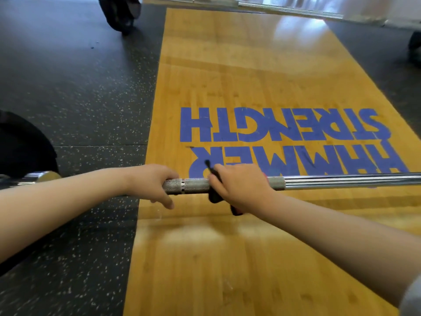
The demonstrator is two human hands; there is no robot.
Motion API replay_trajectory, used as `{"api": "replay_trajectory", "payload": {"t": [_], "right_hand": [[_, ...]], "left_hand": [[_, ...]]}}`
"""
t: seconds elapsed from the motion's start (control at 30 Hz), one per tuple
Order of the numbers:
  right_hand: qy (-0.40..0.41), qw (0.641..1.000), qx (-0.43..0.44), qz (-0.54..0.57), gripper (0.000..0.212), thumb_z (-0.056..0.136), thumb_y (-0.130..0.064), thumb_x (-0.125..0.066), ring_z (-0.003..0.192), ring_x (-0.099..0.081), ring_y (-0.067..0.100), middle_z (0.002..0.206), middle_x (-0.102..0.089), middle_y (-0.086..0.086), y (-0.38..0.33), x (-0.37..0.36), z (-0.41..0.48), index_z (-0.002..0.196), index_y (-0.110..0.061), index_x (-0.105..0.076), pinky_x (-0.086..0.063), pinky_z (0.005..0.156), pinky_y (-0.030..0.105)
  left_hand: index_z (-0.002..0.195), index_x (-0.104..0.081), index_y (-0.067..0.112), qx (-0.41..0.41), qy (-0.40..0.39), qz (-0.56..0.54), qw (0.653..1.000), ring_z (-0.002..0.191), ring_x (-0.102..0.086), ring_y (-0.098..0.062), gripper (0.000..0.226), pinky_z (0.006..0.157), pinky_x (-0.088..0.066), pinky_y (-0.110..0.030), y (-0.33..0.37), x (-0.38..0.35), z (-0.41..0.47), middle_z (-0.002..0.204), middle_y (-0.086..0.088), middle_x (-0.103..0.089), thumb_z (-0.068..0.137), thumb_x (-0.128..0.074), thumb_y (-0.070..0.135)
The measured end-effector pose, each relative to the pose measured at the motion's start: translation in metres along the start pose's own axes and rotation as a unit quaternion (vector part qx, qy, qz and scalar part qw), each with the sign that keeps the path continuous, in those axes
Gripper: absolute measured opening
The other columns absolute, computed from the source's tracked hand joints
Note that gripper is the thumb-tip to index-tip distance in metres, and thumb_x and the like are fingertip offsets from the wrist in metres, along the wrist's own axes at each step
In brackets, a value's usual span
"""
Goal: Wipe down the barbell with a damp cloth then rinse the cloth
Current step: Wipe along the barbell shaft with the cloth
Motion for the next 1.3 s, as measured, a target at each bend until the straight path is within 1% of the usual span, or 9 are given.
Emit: {"api": "replay_trajectory", "payload": {"t": [0.17, 0.33, 0.4, 0.6, 0.73, 0.87, 0.97, 1.1, 1.3], "right_hand": [[0.042, 0.995, -0.084, -0.018, 0.043, 0.09, -0.051, -0.013, 0.042, -0.041, 0.016, 0.049, -0.039, -0.009, 0.086, 0.01, -0.049, 0.071, -0.024, -0.041, -0.021, 0.039, 0.026], [0.047, 0.993, -0.108, -0.024, 0.038, 0.093, -0.045, -0.022, 0.037, -0.02, 0.0, 0.043, -0.022, -0.012, 0.087, 0.015, -0.051, 0.064, -0.025, -0.037, -0.009, 0.04, 0.023], [0.036, 0.993, -0.112, -0.029, 0.036, 0.094, -0.042, -0.028, 0.037, -0.023, 0.002, 0.044, -0.022, -0.012, 0.079, 0.015, -0.047, 0.064, -0.024, -0.037, -0.008, 0.041, 0.023], [0.033, 0.999, -0.021, -0.002, 0.033, 0.098, -0.038, -0.037, 0.047, -0.042, 0.02, 0.056, -0.04, -0.006, -0.016, 0.002, 0.003, 0.072, -0.018, -0.042, -0.014, 0.042, 0.027], [0.009, 0.999, 0.026, 0.03, 0.023, 0.098, -0.033, -0.037, 0.062, -0.056, 0.022, 0.071, -0.052, -0.002, -0.062, -0.003, 0.024, 0.093, -0.015, -0.051, -0.028, 0.046, 0.03], [0.004, 0.999, 0.024, 0.046, 0.023, 0.099, -0.034, -0.037, 0.055, -0.048, 0.019, 0.066, -0.045, -0.007, -0.048, -0.001, 0.018, 0.083, -0.018, -0.04, -0.025, 0.041, 0.028], [-0.01, 0.999, -0.003, 0.043, 0.027, 0.1, -0.037, -0.033, 0.056, -0.05, 0.019, 0.064, -0.046, -0.007, -0.027, -0.003, 0.014, 0.085, -0.018, -0.043, -0.031, 0.046, 0.031], [-0.018, 0.998, -0.055, 0.018, 0.027, 0.099, -0.038, -0.034, 0.059, -0.054, 0.021, 0.063, -0.05, -0.005, 0.03, 0.003, -0.014, 0.087, -0.019, -0.049, -0.028, 0.046, 0.029], [0.023, 0.993, -0.11, -0.022, 0.028, 0.09, -0.035, -0.038, 0.042, -0.036, 0.017, 0.05, -0.036, -0.009, 0.096, 0.019, -0.056, 0.068, -0.018, -0.044, -0.01, 0.041, 0.024]], "left_hand": [[0.097, -0.056, 0.016, -0.006, -0.074, -0.052, 0.996, 0.06, -0.063, -0.014, 0.033, 0.058, -0.051, -0.028, 0.002, -0.008, 0.006, 0.075, -0.006, -0.067, 0.076, -0.079, 0.027], [0.104, -0.056, 0.004, 0.004, -0.157, -0.121, 0.98, 0.05, -0.057, -0.017, 0.029, 0.049, -0.048, -0.027, 0.018, -0.021, 0.02, 0.059, -0.001, -0.059, 0.083, -0.072, 0.014], [0.098, -0.059, 0.004, 0.014, -0.162, -0.104, 0.981, 0.043, -0.049, -0.016, 0.019, 0.045, -0.044, -0.026, 0.019, -0.023, 0.023, 0.055, -0.001, -0.053, 0.084, -0.069, 0.011], [0.096, -0.048, 0.023, 0.03, 0.019, 0.018, 0.999, 0.062, -0.053, -0.019, 0.019, 0.053, -0.044, -0.028, 0.022, -0.005, 0.011, 0.076, 0.001, -0.057, 0.084, -0.061, 0.018], [0.111, -0.039, 0.018, 0.041, 0.246, 0.19, 0.949, 0.083, -0.063, -0.023, 0.021, 0.055, -0.034, -0.028, 0.034, 0.011, -0.013, 0.085, 0.005, -0.059, 0.092, -0.046, 0.023], [0.127, -0.033, 0.015, 0.046, 0.312, 0.251, 0.915, 0.087, -0.067, -0.025, 0.036, 0.049, -0.031, -0.029, 0.034, 0.006, -0.017, 0.093, 0.0, -0.066, 0.095, -0.045, 0.028], [0.12, -0.037, 0.02, 0.015, 0.255, 0.191, 0.948, 0.087, -0.063, -0.023, 0.041, 0.061, -0.042, -0.03, 0.033, 0.01, -0.013, 0.092, 0.003, -0.062, 0.09, -0.055, 0.04], [0.11, -0.047, 0.024, 0.014, 0.036, 0.0, 0.999, 0.072, -0.062, -0.015, 0.049, 0.071, -0.053, -0.035, 0.014, 0.004, 0.003, 0.09, -0.001, -0.068, 0.075, -0.078, 0.039], [0.109, -0.054, 0.006, 0.022, -0.102, -0.075, 0.992, 0.049, -0.052, -0.017, 0.037, 0.049, -0.045, -0.026, 0.018, -0.012, 0.024, 0.068, -0.005, -0.058, 0.081, -0.074, 0.018]]}}
Point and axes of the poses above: each hand's wrist, its own z-axis towards the middle knuckle, its own x-axis out of the back of the hand, y = z × x, the point moved 9 cm from there along z, towards the middle knuckle
